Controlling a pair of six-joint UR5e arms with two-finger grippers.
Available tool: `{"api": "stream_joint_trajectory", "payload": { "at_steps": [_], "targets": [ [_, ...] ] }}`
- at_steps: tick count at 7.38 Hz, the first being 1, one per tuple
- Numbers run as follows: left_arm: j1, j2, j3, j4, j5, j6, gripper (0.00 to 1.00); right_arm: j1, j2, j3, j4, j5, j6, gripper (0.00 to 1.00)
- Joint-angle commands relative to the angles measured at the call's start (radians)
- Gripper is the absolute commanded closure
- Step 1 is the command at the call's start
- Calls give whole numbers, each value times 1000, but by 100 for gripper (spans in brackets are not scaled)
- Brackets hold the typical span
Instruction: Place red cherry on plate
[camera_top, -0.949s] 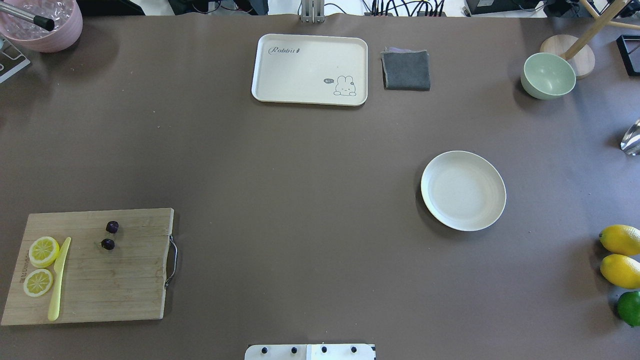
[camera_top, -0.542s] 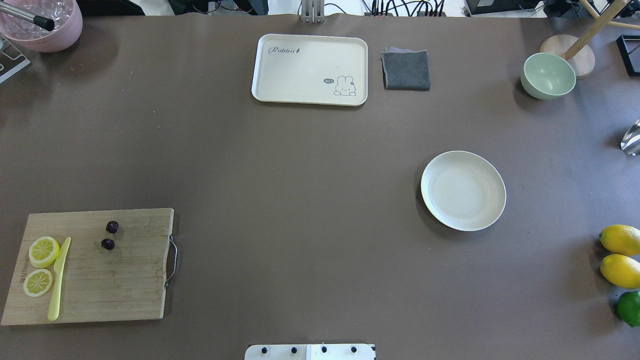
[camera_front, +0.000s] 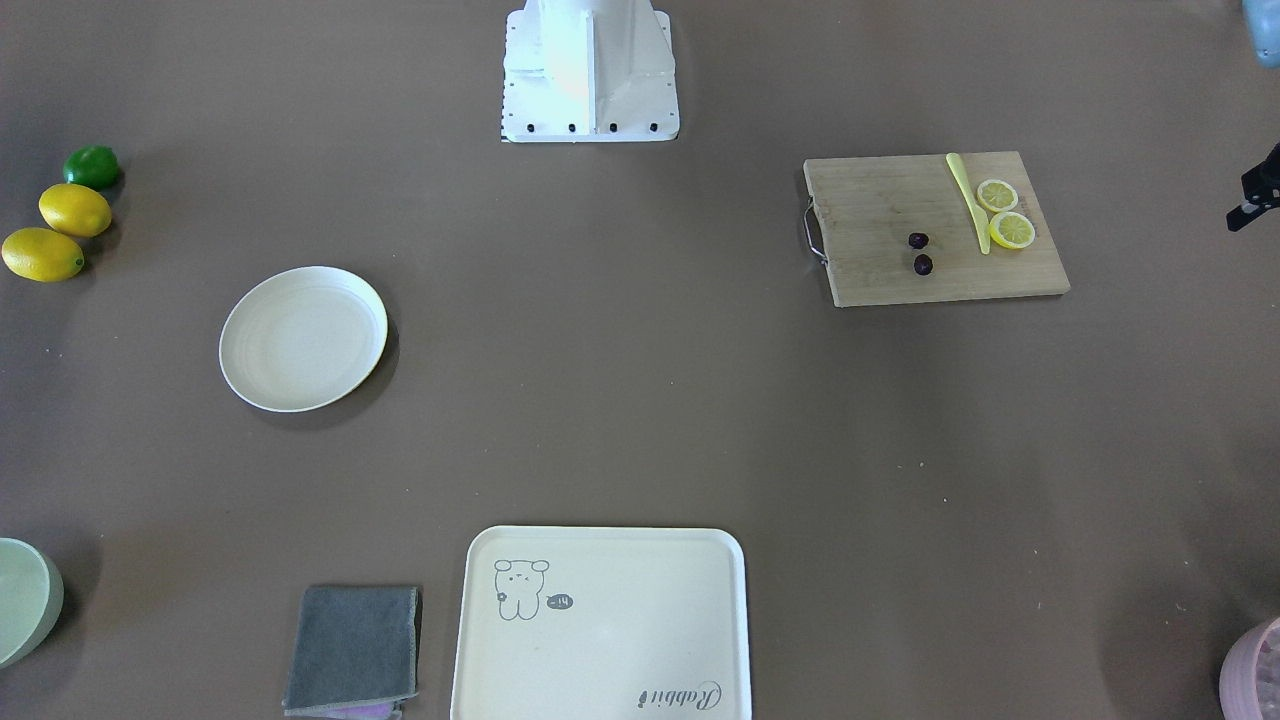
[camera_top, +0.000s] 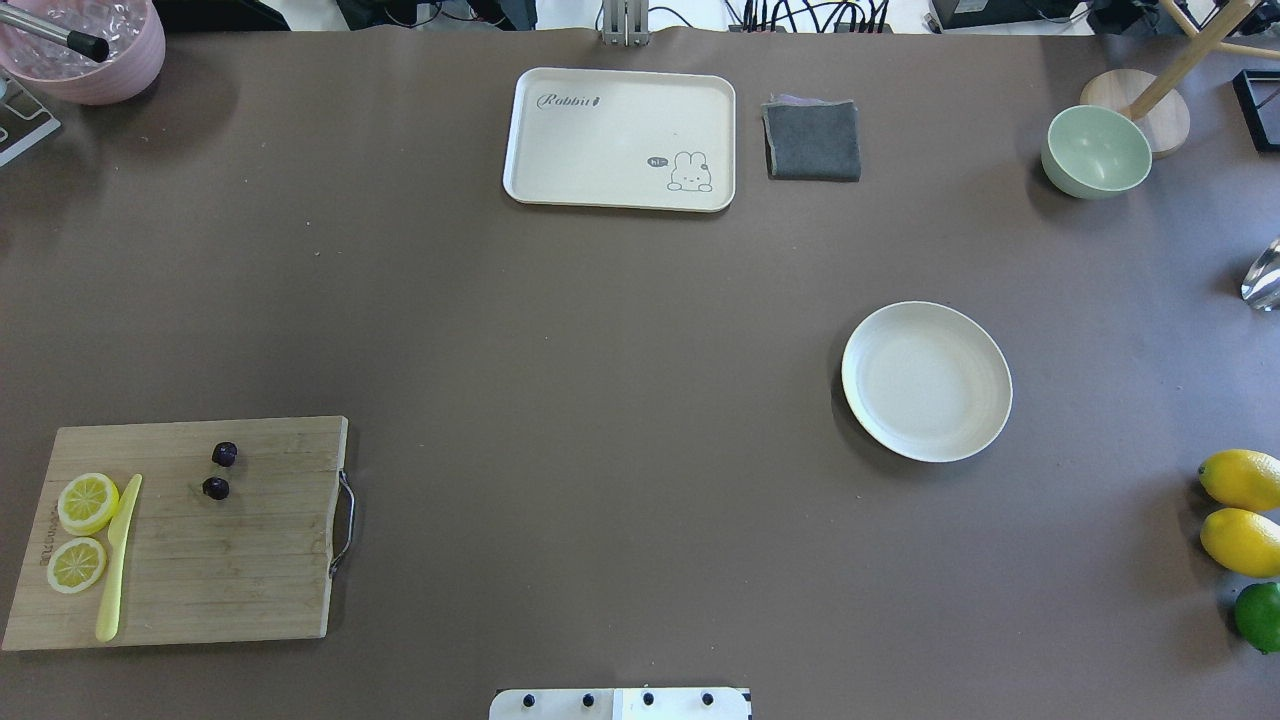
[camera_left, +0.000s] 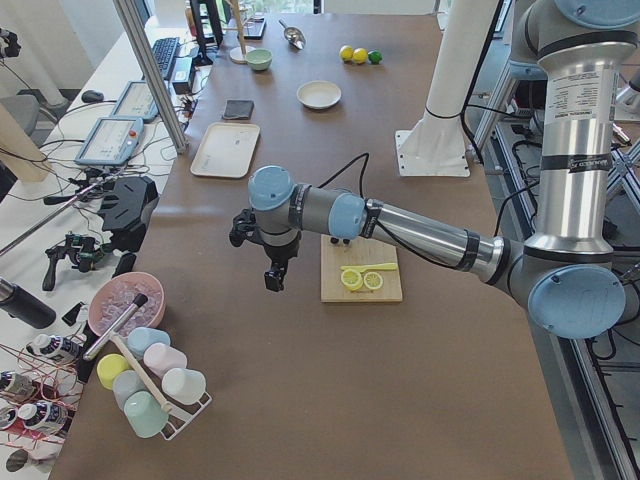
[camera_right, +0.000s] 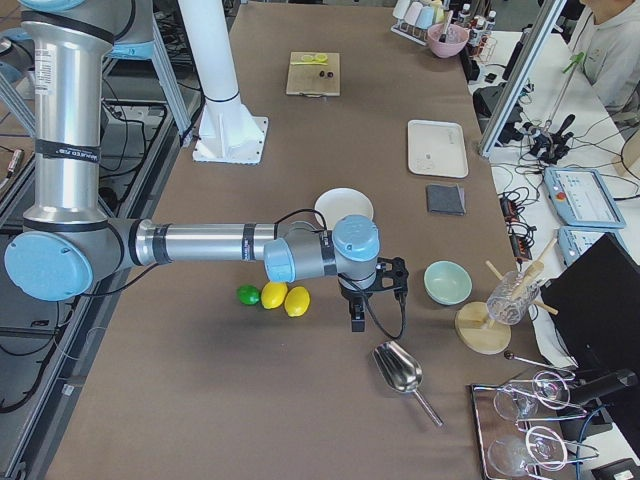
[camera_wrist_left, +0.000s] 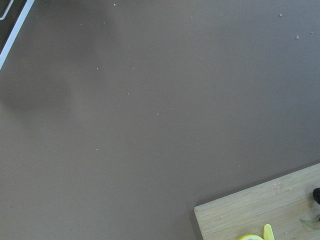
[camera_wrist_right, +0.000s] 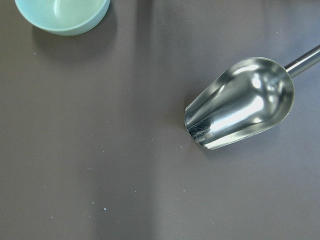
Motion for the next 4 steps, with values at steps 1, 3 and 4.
{"api": "stream_joint_trajectory", "payload": {
  "at_steps": [1, 3, 4],
  "targets": [
    [0, 6, -3, -7, -5, -4, 2, 2, -15, 9, 6, 11, 1, 0],
    [0, 5, -3, -7, 2, -3, 2, 0, -27, 18, 25, 45, 7, 0],
    [0, 5, -8, -6, -2, -4, 2, 0, -32, 26, 27, 65, 9, 0]
  ]
}}
